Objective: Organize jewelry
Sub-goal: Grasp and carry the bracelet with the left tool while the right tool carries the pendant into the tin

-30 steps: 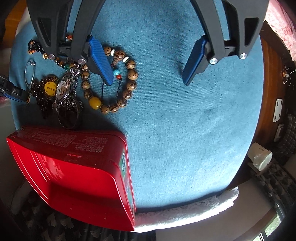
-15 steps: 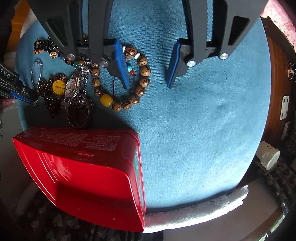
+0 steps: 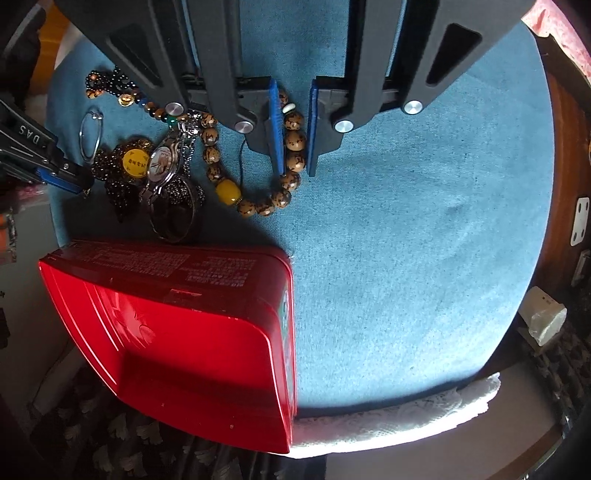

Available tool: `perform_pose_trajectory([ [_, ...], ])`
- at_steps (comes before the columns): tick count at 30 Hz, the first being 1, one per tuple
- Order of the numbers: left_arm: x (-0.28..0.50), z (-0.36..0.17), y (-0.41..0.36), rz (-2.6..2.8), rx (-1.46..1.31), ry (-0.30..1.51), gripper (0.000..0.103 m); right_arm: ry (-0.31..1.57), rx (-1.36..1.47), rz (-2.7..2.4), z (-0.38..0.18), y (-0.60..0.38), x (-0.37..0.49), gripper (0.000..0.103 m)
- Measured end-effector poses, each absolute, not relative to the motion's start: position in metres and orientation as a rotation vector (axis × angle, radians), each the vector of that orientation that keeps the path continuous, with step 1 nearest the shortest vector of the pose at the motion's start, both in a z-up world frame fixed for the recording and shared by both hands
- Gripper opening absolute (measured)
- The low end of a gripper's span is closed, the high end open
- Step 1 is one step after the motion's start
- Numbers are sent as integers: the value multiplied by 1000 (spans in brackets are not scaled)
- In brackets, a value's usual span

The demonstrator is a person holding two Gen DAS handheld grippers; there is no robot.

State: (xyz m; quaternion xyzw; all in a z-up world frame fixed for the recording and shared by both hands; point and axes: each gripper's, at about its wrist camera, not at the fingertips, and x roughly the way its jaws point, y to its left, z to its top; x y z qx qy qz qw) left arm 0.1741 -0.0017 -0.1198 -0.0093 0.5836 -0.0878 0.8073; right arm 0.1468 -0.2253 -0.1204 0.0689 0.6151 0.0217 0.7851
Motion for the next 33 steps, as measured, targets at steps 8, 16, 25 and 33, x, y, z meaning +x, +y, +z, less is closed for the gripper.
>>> perform_pose_trajectory([
  [8, 157, -73, 5, -234, -69, 1150, 12, 1252, 160, 61, -84, -230, 134, 20],
  [16, 147, -24, 3, -287, -89, 1043, 12, 1197, 168, 84, -54, -234, 133, 20],
  [25, 162, 19, -10, -357, -104, 931, 12, 1125, 132, 124, -21, -233, 157, 20],
  [33, 223, 17, -37, -361, -107, 899, 12, 1103, 143, 169, -24, -228, 215, 20],
])
